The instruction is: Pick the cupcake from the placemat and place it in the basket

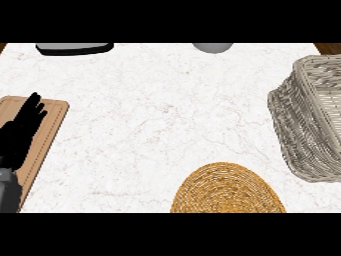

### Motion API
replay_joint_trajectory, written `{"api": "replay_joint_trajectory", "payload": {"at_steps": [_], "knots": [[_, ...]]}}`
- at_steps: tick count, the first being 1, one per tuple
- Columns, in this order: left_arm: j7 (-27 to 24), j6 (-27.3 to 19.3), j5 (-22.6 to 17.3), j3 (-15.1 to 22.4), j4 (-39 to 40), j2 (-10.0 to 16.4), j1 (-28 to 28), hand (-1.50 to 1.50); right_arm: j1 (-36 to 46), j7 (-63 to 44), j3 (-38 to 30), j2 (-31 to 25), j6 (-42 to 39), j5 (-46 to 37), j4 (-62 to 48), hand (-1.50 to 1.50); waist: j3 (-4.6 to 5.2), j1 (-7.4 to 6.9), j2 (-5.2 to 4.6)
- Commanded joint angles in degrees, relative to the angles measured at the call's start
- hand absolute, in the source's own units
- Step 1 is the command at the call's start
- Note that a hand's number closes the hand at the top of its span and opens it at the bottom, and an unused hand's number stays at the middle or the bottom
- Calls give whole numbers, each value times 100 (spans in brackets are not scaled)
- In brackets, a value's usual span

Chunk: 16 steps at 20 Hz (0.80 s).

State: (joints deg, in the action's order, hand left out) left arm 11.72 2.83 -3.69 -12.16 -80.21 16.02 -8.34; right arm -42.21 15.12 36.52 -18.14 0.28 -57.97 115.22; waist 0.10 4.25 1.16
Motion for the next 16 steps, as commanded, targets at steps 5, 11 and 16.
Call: {"api": "replay_joint_trajectory", "payload": {"at_steps": [5,11,16], "knots": [[-44,70,-56,42,-65,-70,43,0,-2083,1162,481,-924,1054,996,2409,150,-7,-60,-26],[169,43,-24,110,-277,-61,34,0,-2656,842,51,-1092,1451,1185,3306,150,-10,-141,-21],[48,125,-27,109,-166,-32,-6,0,-3140,748,64,-1188,1923,1017,3801,150,11,-198,-84]]}}
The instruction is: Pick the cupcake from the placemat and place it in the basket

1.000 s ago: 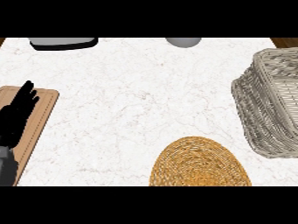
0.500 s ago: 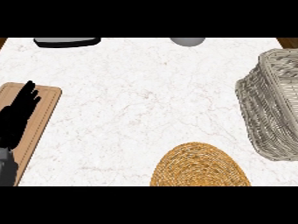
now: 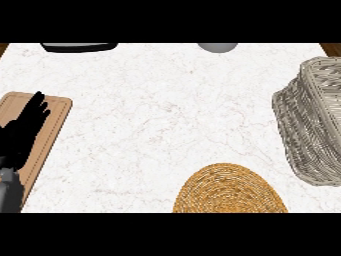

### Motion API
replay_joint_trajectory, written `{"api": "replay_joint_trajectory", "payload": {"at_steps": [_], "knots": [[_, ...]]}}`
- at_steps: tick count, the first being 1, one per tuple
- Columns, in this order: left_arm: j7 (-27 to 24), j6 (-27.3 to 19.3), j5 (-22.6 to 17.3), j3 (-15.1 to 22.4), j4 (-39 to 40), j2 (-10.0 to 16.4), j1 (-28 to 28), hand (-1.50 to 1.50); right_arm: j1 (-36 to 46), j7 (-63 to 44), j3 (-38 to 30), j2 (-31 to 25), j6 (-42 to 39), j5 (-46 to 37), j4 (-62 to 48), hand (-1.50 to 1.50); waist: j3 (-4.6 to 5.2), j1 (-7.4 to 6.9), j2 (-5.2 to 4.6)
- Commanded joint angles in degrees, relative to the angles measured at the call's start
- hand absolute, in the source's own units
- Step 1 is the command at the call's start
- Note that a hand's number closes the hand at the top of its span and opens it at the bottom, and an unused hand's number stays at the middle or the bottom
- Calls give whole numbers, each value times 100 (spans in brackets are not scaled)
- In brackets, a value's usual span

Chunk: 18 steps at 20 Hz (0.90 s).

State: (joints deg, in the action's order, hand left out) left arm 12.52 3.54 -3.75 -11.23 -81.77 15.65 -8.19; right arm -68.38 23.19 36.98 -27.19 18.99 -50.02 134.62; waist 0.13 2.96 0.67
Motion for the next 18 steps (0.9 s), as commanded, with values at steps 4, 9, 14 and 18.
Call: {"api": "replay_joint_trajectory", "payload": {"at_steps": [4,9,14,18], "knots": [[142,45,5,108,-8,-15,-261,0,-580,-96,-56,-279,361,384,1996,150,4,-134,-75],[-92,23,104,152,-45,-56,-106,0,-586,-261,-71,-192,701,423,2241,150,18,-260,-117],[54,69,46,186,-96,-66,-194,0,-315,-712,-297,109,982,308,2261,150,20,-391,-165],[154,-68,154,283,-100,-143,-440,0,88,-1211,-997,268,1141,390,2133,150,17,-443,-219]]}}
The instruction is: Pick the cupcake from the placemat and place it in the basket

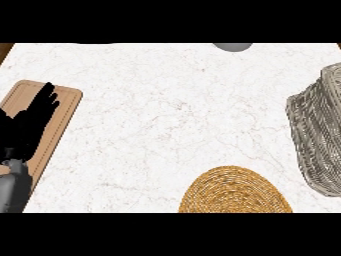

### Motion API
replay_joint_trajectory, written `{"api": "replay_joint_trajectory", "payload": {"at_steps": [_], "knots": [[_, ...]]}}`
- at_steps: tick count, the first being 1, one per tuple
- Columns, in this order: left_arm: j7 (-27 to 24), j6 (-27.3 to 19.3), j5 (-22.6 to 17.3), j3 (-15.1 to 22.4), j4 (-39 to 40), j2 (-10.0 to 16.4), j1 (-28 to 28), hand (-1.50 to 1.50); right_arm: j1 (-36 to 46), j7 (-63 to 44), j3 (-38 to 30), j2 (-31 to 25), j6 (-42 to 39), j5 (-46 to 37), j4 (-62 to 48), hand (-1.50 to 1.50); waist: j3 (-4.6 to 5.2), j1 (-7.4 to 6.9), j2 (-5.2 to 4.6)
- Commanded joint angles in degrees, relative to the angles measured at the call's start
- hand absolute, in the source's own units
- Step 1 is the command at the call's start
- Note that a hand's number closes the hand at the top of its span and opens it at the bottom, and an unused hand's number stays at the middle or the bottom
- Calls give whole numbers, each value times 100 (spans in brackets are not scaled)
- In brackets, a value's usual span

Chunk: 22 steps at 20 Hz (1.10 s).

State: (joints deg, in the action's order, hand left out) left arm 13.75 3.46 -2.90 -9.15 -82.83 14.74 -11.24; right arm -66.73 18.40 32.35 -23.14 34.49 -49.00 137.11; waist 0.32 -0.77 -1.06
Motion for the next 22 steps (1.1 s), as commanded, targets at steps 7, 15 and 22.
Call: {"api": "replay_joint_trajectory", "payload": {"at_steps": [7,15,22], "knots": [[-79,-55,83,134,84,-145,-159,0,833,-1630,-1496,-177,-565,910,1588,150,-15,-116,-17],[45,88,57,154,159,-46,-242,0,2576,-2635,-2727,-621,-1227,1651,808,150,-25,-200,7],[-125,24,105,206,269,-208,-84,0,4202,-2817,-3740,-977,-1656,2911,-448,150,-43,-101,61]]}}
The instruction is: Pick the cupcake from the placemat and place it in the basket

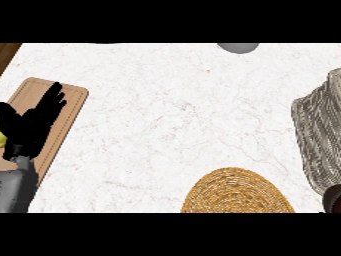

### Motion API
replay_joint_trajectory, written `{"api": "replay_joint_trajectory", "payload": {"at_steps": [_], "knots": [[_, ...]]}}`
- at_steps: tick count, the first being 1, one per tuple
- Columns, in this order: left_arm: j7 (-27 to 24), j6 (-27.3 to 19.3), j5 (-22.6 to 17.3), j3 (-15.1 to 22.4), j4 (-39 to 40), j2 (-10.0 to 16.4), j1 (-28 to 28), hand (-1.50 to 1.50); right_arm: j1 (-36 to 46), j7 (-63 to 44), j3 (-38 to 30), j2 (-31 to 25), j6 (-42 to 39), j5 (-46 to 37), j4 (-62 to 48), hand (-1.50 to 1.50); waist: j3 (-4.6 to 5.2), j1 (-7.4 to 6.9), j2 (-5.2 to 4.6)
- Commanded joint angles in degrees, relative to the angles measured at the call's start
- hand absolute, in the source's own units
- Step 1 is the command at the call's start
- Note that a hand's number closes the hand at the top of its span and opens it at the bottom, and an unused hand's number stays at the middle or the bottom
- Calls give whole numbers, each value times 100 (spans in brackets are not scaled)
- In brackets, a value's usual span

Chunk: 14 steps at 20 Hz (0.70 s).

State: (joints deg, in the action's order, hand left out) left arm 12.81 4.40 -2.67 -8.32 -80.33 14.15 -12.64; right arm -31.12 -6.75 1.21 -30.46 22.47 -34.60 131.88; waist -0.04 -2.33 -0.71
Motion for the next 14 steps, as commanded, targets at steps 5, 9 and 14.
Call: {"api": "replay_joint_trajectory", "payload": {"at_steps": [5,9,14], "knots": [[40,-71,-13,-92,20,8,20,0,1709,-885,-1922,-485,-756,2883,-1289,-150,-5,105,47],[-55,35,-94,-323,454,193,-302,0,2523,50,-2191,-857,-1390,3225,-2681,-150,1,210,54],[117,-111,63,-101,-190,0,183,0,3114,711,-2540,-1023,-2152,3819,-3441,-150,0,201,71]]}}
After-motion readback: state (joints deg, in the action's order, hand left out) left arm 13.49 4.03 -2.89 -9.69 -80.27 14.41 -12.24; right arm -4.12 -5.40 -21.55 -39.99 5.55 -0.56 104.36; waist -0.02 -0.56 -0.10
